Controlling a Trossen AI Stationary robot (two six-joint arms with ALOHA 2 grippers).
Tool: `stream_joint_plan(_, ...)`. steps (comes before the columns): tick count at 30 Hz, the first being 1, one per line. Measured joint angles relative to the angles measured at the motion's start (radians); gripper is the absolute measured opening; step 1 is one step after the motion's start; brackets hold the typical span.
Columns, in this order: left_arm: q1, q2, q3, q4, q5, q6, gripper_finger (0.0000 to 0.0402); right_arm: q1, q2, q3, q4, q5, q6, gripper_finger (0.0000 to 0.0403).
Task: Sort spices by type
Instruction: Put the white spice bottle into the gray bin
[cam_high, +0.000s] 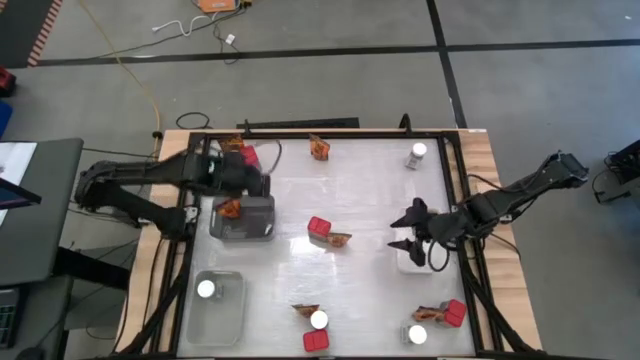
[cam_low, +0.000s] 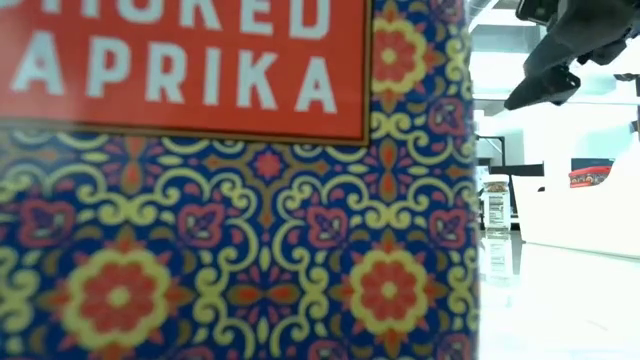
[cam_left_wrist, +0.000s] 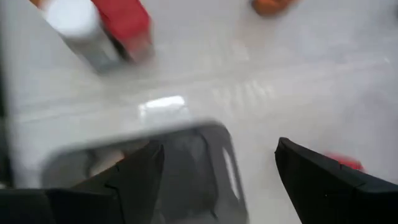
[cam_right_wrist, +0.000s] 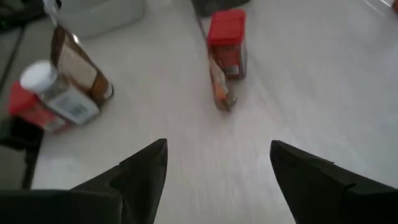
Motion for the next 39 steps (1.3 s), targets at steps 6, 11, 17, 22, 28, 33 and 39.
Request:
stream_joint_plan(6,0.308,0.001,0.000,-0.009,0.059,0.144,0.0295,-0.040,-0.062,-0.018,0.005,-0.002,0.029,0.0311)
stream_joint_plan(11,0.549,0.006,-0.018,-0.004,0.169,0.249,0.0295,-0.105,-0.084,-0.018,-0.010,-0.002,0.016,0.0311)
stream_joint_plan(17,0.695,0.064,-0.056,0.088,0.275,0.391,0.0295,-0.148,-0.084,-0.018,-0.012,-0.002,0.001,0.0311)
stream_joint_plan(22,0.723,0.172,-0.059,0.118,0.321,0.449,0.0295,-0.170,-0.082,-0.018,-0.023,-0.001,0.002,0.0311)
stream_joint_plan(28,0.727,0.266,-0.056,0.109,0.343,0.497,0.0295,-0.175,-0.082,-0.018,-0.028,-0.001,0.003,0.0311)
stream_joint_plan(33,0.732,0.277,-0.056,0.090,0.295,0.504,0.0295,-0.175,-0.082,-0.018,-0.037,-0.001,0.003,0.0311)
stream_joint_plan(39,0.743,0.281,-0.061,0.037,0.267,0.489,0.0295,-0.175,-0.082,-0.017,-0.038,0.000,0.007,0.0311)
